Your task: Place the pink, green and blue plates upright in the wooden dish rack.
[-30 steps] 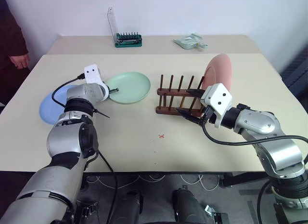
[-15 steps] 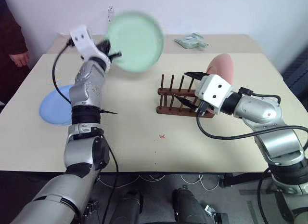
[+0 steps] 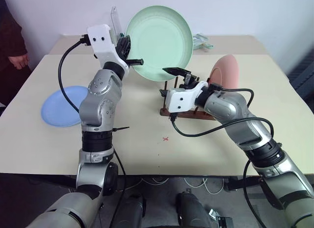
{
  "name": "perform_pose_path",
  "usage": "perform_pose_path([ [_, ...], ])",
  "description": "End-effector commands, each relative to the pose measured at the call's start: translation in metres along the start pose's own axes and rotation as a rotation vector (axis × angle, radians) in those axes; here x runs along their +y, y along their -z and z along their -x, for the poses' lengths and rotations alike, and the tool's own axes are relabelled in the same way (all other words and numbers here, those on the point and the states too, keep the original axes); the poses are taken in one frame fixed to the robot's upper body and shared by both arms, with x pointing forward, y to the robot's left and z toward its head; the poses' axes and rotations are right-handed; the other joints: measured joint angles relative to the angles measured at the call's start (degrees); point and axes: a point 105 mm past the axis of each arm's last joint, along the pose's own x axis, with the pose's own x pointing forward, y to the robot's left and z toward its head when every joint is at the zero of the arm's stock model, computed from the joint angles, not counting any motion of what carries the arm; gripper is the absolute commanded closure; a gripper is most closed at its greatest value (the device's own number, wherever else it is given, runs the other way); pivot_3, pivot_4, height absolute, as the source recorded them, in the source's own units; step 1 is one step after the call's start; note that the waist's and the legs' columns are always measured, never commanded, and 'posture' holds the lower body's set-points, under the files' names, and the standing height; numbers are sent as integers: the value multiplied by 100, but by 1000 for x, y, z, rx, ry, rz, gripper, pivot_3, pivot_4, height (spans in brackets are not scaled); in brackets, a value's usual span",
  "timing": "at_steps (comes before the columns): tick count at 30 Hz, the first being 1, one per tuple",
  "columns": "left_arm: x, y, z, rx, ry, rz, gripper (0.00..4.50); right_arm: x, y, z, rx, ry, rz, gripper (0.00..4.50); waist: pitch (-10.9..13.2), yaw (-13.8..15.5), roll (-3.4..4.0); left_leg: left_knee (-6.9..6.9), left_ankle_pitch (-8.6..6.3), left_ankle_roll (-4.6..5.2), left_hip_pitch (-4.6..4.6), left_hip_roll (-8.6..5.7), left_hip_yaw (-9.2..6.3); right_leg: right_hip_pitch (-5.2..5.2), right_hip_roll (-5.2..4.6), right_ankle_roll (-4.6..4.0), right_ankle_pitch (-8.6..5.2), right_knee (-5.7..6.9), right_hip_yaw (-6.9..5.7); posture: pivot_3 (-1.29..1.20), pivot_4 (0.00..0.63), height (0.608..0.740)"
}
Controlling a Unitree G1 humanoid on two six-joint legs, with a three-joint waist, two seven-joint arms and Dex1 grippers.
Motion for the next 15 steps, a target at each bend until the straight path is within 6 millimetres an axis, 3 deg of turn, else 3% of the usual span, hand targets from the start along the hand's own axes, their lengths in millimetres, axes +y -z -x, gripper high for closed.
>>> perform_pose_path([
  [1,-14,-15,4,-38,43,7,4438,-13,-1,-3,1,63,52,991,0,-2,0,0,0,0,0,0,0,0,0,-1,1,0,0,0,150,740],
  [4,-17,-15,8,-30,60,15,4438,-12,9,-3,47,64,93,991,0,-13,0,-1,0,0,1,0,0,0,1,-1,1,0,0,0,150,740],
  [7,-14,-12,10,-9,60,23,4500,-12,15,-1,77,66,116,1903,0,-20,0,-2,0,0,1,1,1,-1,1,-2,1,0,0,0,150,740],
  [12,-11,-10,14,4,55,31,4500,-17,21,1,119,98,139,4378,0,-14,0,-2,1,-1,1,1,1,-1,1,-2,1,0,0,0,150,740],
  [15,-10,-9,15,7,50,57,4500,-19,19,2,112,110,153,4446,0,-6,0,-2,1,-1,1,1,1,0,1,-2,1,-2,0,0,150,740],
])
